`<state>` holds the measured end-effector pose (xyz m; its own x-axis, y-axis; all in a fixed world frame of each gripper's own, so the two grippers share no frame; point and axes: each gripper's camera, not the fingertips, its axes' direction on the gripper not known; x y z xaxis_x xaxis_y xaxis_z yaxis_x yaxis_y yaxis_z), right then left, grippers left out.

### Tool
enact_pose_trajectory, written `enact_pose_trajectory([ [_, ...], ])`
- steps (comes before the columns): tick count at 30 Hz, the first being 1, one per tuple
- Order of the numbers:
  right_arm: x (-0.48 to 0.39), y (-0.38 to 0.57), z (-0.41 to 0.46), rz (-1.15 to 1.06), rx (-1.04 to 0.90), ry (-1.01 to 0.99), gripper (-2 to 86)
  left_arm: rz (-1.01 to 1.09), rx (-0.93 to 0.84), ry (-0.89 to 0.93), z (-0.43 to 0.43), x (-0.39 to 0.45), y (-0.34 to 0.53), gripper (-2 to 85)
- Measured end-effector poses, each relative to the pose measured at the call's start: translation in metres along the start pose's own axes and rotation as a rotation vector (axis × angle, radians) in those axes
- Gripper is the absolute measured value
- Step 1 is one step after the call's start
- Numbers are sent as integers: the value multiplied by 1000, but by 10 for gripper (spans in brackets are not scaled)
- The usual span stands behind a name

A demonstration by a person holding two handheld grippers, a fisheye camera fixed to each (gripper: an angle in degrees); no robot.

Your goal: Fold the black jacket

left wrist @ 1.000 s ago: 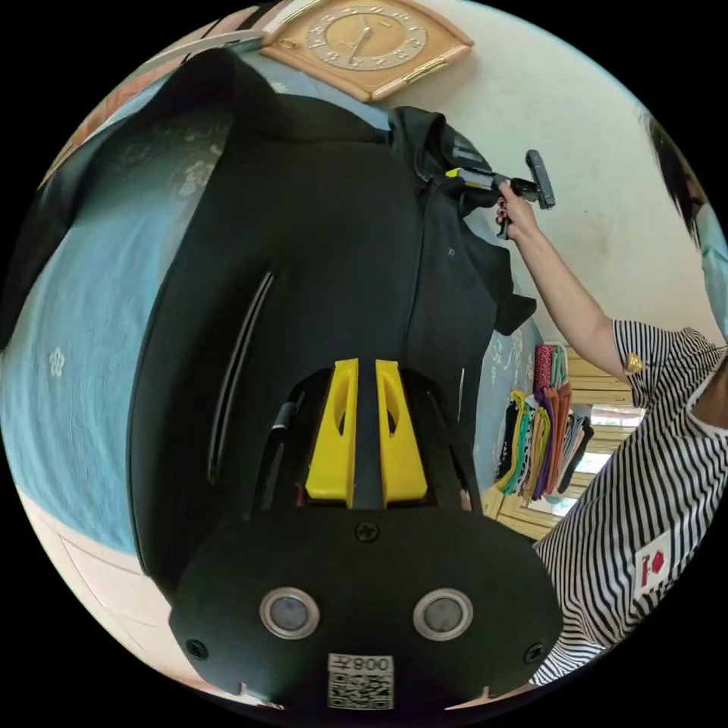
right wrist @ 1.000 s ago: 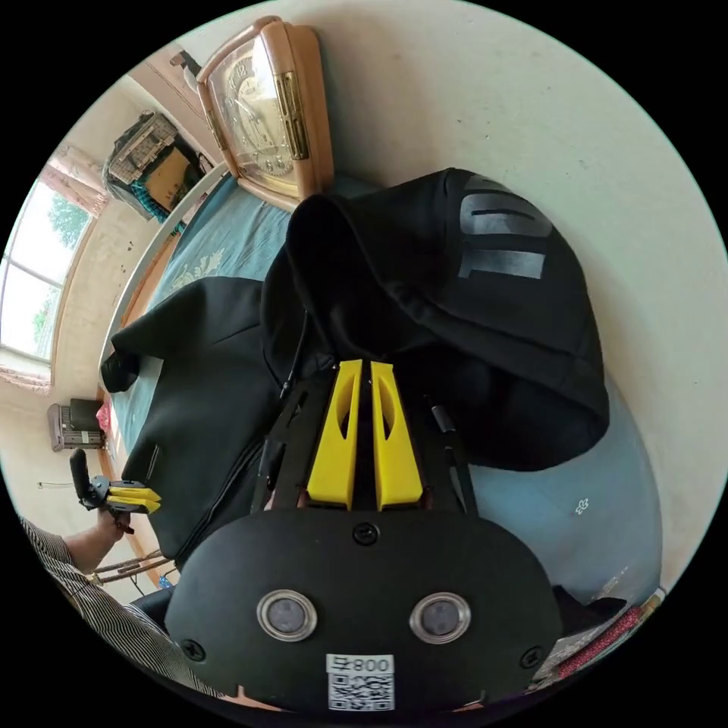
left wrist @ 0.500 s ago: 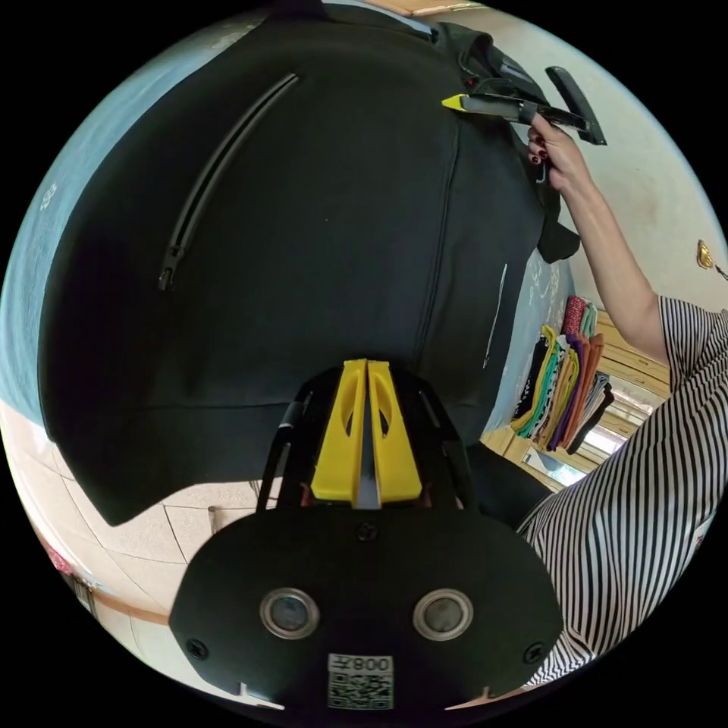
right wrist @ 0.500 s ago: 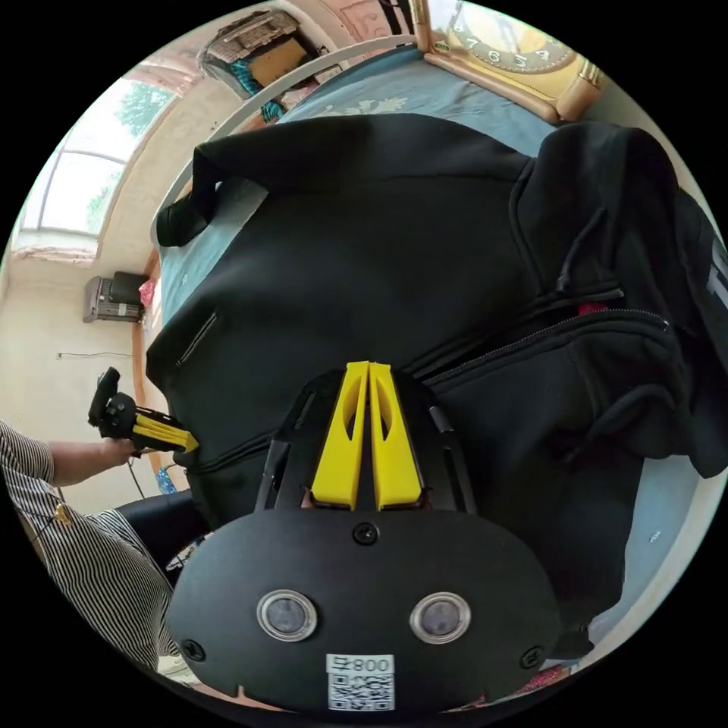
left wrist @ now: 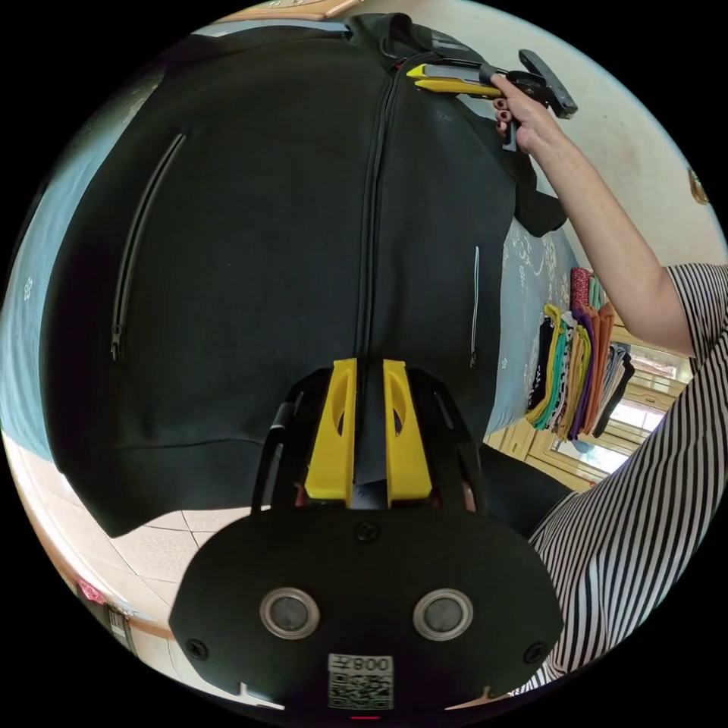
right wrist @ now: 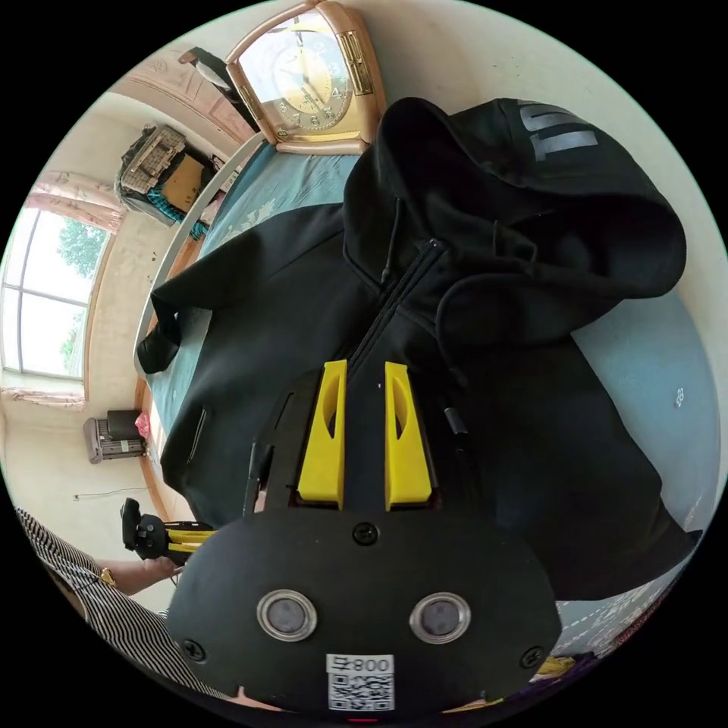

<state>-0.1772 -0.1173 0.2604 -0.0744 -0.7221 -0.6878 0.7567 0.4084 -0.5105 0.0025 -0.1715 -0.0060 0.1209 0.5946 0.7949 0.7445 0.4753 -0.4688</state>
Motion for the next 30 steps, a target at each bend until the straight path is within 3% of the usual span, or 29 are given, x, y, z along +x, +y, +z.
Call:
enact_pose_trajectory([
  [8, -4, 21, 35, 15, -29, 132, 85, 34, -44, -95, 18, 2, -1, 27],
  [13, 5, 44, 36, -4, -20, 162, 46, 5, -46, -48, 21, -8, 3, 7],
  [23, 84, 120, -13, 113, 154, -207, 14, -13, 14, 153, 11, -28, 24, 4],
  [30, 122, 166, -26, 134, 205, -350, 12, -20, 45, 133, 15, -39, 31, 38],
])
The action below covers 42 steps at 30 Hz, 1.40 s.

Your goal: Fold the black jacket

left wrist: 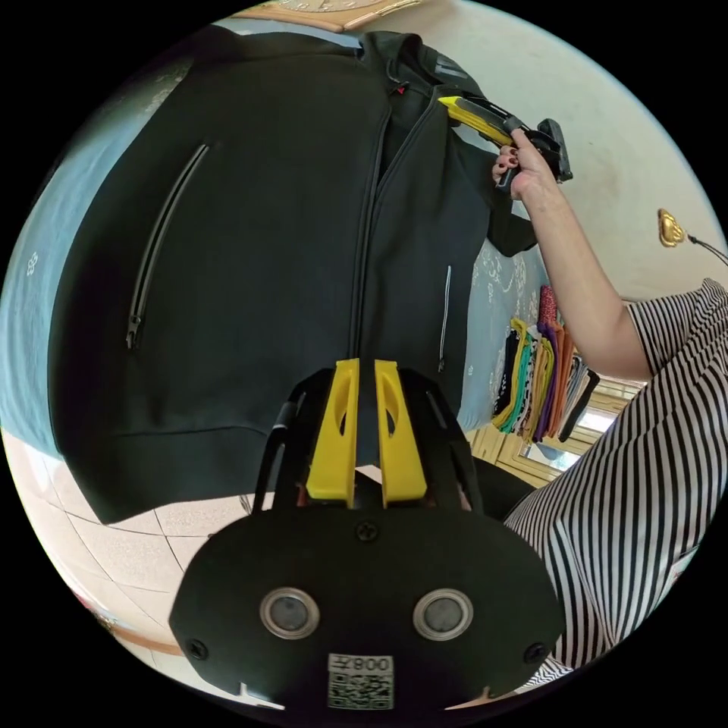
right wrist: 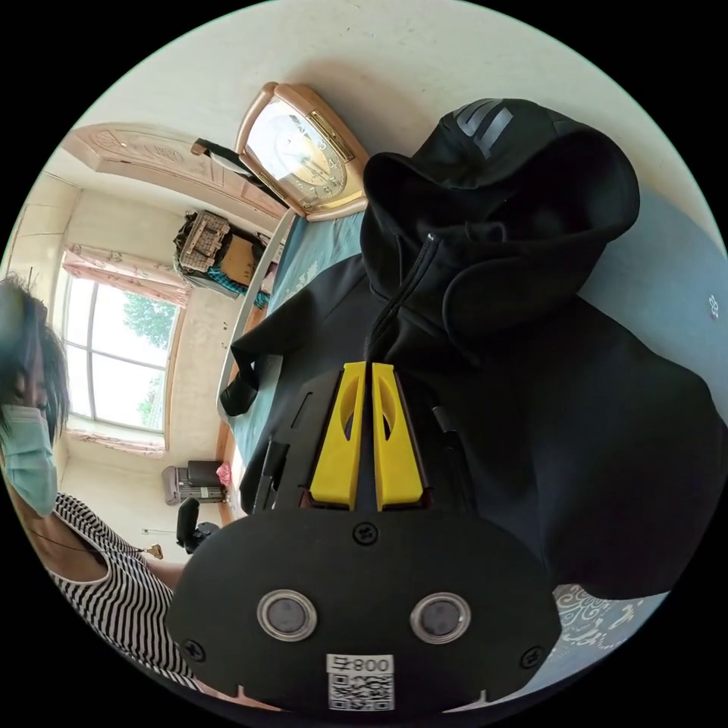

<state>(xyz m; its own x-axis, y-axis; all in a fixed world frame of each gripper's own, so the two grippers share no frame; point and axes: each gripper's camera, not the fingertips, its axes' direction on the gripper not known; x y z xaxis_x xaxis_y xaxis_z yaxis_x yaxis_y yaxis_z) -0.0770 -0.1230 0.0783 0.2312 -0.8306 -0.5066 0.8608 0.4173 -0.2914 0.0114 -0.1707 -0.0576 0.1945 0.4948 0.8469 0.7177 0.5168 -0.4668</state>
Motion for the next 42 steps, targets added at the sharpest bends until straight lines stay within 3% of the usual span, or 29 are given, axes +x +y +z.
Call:
enact_pose_trajectory([
  [17, 55, 87, -120, 19, 198, -292, 10, 134, 70, -60, 27, -9, -40, 79],
  [24, 53, 101, -126, 25, 204, -308, 10, 183, 23, -118, 37, -10, -50, 47],
  [34, 18, 98, -115, 29, 212, -337, 10, 84, 63, 264, -4, -25, -19, 11],
  [42, -45, 49, -24, -14, 54, -180, 12, -63, 114, 258, -34, -68, -1, 10],
])
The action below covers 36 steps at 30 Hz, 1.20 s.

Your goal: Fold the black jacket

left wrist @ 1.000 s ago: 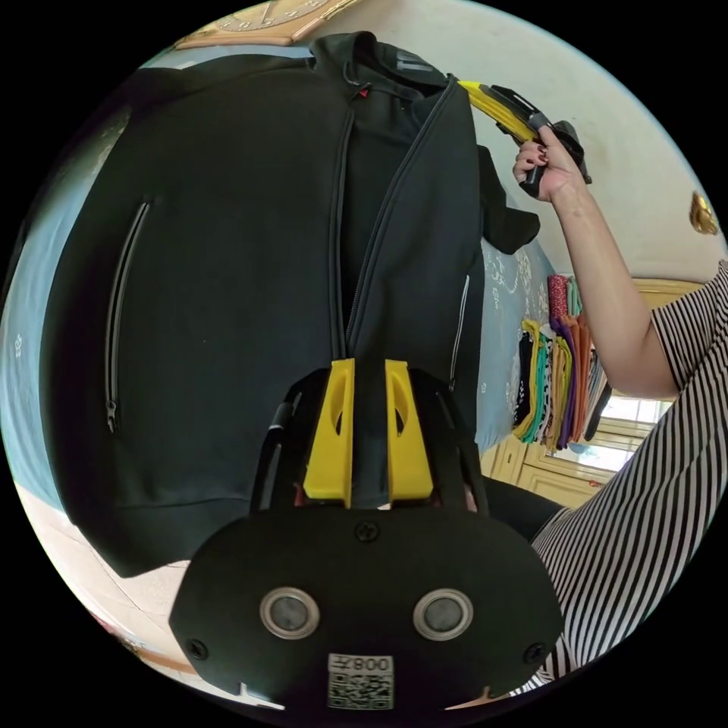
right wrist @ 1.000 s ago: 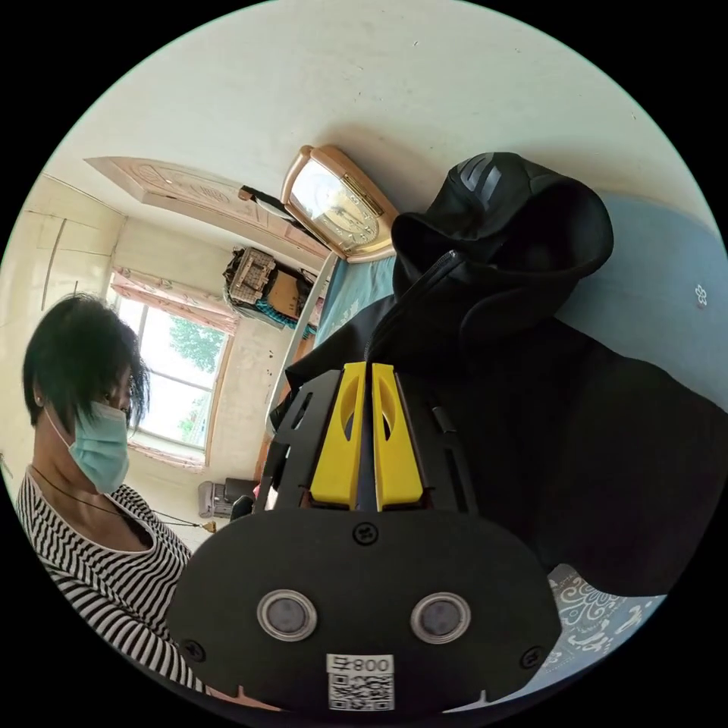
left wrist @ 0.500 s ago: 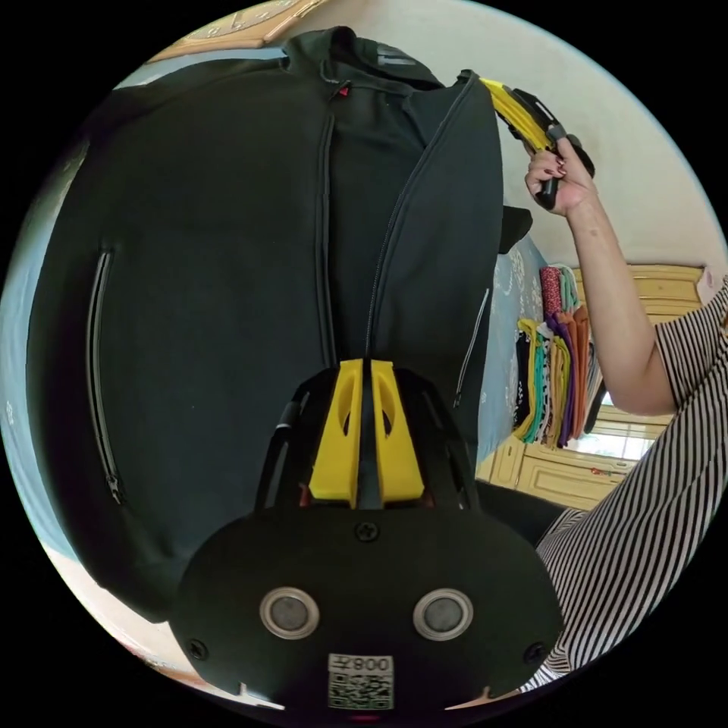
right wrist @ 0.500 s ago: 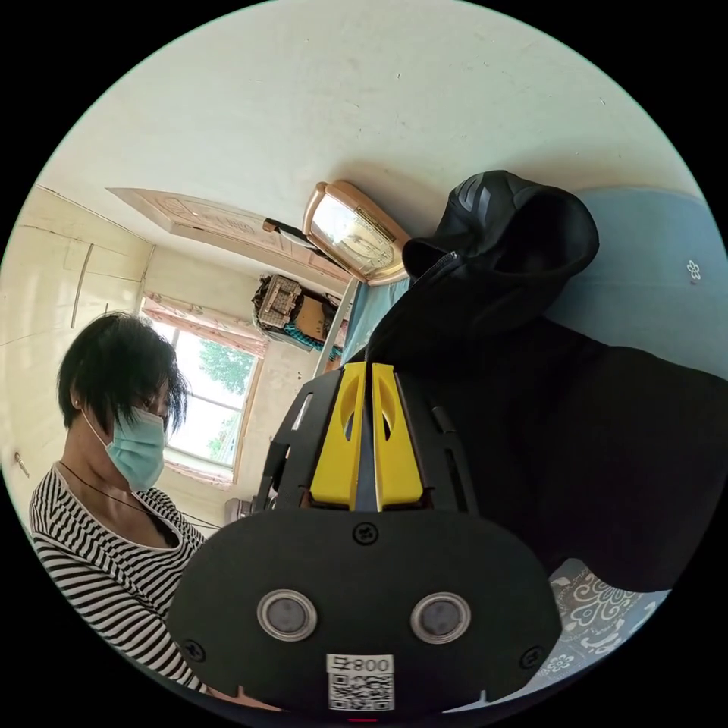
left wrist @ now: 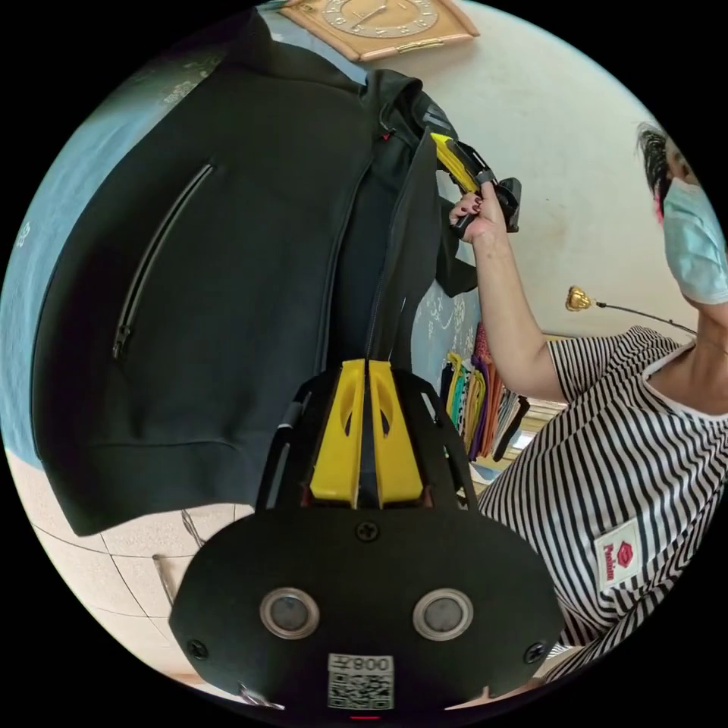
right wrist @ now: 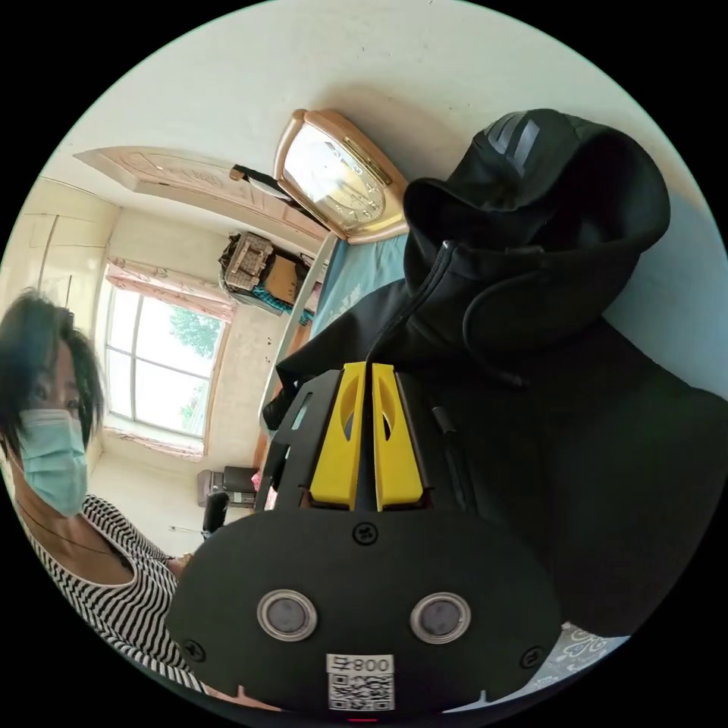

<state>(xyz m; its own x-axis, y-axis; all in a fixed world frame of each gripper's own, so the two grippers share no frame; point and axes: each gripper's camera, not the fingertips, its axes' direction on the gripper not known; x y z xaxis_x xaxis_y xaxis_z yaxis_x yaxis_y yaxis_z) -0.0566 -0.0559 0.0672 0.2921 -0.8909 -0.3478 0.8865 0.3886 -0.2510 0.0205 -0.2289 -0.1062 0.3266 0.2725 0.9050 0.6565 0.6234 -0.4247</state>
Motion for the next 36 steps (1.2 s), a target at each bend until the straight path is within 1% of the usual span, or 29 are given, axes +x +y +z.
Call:
enact_pose_trajectory([
  [3, -3, -20, 50, 18, -77, 111, 13, -27, 11, -9, 3, -15, -8, 11],
  [5, -2, -34, 87, 25, -155, 210, 14, -33, 13, -56, 9, -26, -15, 14],
  [8, -5, -44, 108, 24, -184, 217, 18, -38, -16, -113, 22, -41, -25, 20],
  [10, -10, -47, 109, 29, -192, 192, 22, -49, -17, -99, 25, -48, -26, 26],
  [13, -30, -49, 102, 1, -192, 212, 33, -74, 5, -82, 19, -51, -22, 35],
  [17, -62, -49, 70, -37, -104, 251, 52, -74, 17, -112, 9, -51, -16, 44],
  [20, -78, -48, 44, -45, -51, 277, 62, -99, 3, -184, 3, -55, -11, 42],
  [24, -104, -34, 25, -75, -56, 243, 61, -92, 34, -117, -8, -54, -3, 48],
  [27, -131, 1, 46, -114, -195, 195, 54, -50, -61, -91, 0, -45, 4, 61],
  [29, -151, 47, 86, -125, -387, 121, 50, -41, -153, -112, 13, -39, 13, 66],
  [30, -155, 60, 97, -118, -437, 103, 51, -39, -168, -116, 16, -39, 15, 66],
  [32, -170, 106, 135, -74, -588, -18, 61, -44, -184, -103, 23, -40, 20, 66],
  [35, -194, 138, 177, -34, -737, -97, 86, -54, -178, -95, 28, -41, 21, 67],
  [36, -198, 140, 182, -34, -748, -105, 89, -52, -182, -98, 30, -40, 21, 67],
])
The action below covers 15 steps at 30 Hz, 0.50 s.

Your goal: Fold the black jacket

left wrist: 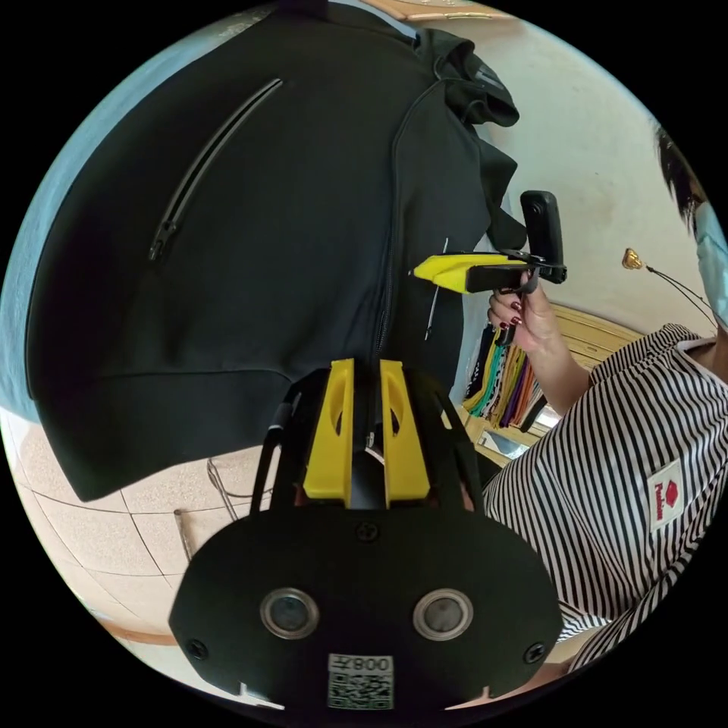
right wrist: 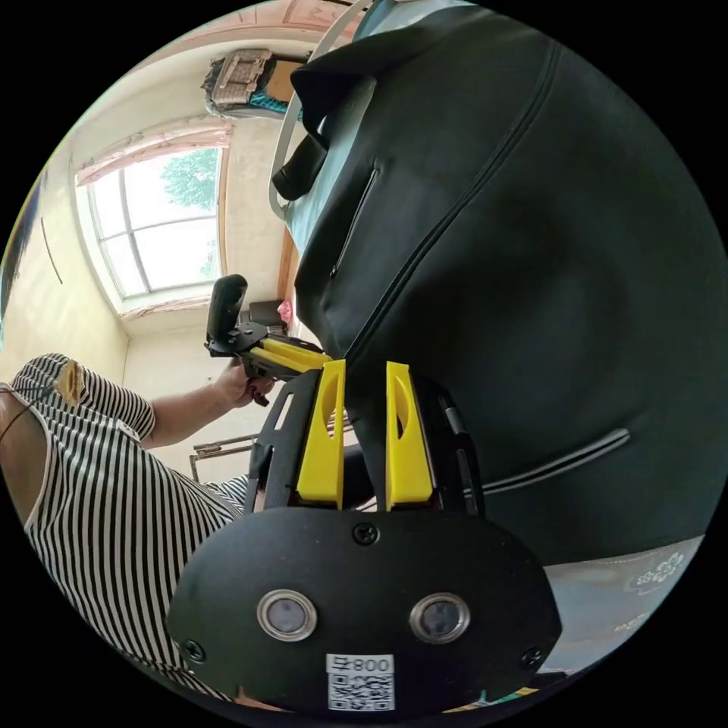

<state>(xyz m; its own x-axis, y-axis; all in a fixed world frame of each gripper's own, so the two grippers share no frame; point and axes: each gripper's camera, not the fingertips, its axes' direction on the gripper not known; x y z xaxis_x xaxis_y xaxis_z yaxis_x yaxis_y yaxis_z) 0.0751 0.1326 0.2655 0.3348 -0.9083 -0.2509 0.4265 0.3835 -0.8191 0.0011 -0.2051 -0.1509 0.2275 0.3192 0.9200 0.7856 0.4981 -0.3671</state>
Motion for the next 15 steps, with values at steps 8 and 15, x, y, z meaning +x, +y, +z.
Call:
enact_pose_trajectory([
  [8, -6, -23, 26, 144, 8, -62, 80, 72, -35, -103, 24, 22, 2, 77],
  [15, 2, -18, 15, 185, 36, -137, 40, 123, -59, -144, 48, 31, 5, 84],
])
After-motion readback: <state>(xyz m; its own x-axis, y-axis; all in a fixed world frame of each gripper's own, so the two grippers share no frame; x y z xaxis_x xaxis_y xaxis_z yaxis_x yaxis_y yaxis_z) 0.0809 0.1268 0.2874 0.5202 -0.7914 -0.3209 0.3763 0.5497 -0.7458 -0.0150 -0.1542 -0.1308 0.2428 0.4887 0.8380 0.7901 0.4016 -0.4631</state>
